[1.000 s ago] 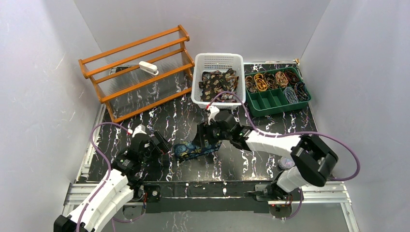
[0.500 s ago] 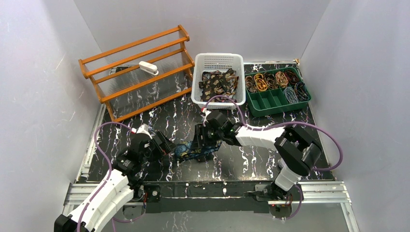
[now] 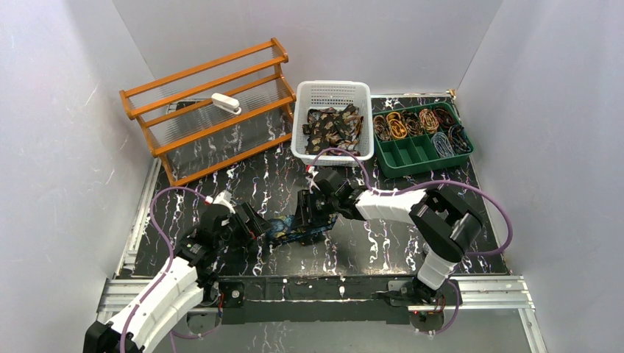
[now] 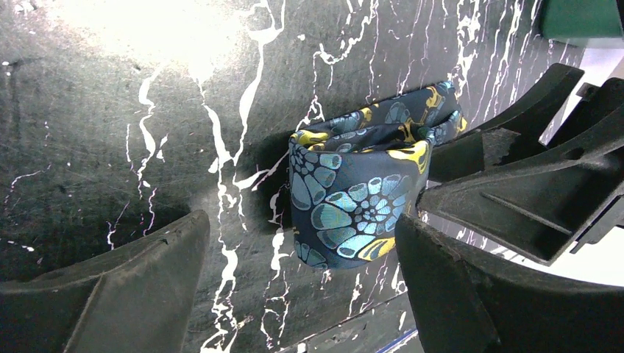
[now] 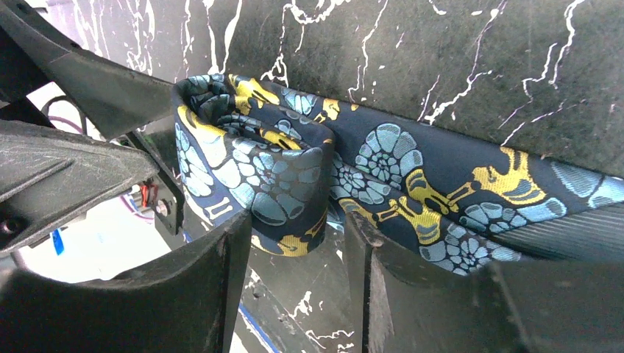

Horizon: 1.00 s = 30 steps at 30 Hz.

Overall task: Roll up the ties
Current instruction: Roll the tie at the center of the board.

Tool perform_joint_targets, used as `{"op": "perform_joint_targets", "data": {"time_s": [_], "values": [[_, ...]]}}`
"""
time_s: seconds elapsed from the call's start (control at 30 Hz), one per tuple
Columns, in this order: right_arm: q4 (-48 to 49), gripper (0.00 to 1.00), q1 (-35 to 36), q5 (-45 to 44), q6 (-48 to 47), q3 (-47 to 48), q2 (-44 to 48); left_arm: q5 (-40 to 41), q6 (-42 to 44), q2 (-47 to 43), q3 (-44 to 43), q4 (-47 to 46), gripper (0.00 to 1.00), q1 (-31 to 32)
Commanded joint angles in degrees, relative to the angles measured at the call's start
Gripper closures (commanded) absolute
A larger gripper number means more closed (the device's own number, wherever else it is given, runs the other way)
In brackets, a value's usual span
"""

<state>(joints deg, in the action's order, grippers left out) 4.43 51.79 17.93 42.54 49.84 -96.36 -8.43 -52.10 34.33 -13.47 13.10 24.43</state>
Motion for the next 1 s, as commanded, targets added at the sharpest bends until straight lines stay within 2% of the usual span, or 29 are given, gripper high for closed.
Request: {"op": "perform_joint_targets", "data": {"time_s": [0.0,0.23,0.57,0.97], "values": [[1.8,0.42,-0.2,2.3,1.4,2.3,3.1,-1.2,0.3,0.2,0.8,-1.2,0.08,-0.3],[0.6,0.44,-0.7,-0.5,1.9,3.0,-0.1,-2.3,1.0,2.0,0.6,-2.5,0.09,-0.3],[1.0,0.54,-1.2,0.7,2.0,2.8,-4.2,-4.6,1.3,2.5,1.9,-5.0,0.13,-0.3],[0.1,0.40,-1.6,0.9,1.7,4.1,2.0,-4.8,1.1,3.4,2.0,-6.5,0.16,-0.3]]}}
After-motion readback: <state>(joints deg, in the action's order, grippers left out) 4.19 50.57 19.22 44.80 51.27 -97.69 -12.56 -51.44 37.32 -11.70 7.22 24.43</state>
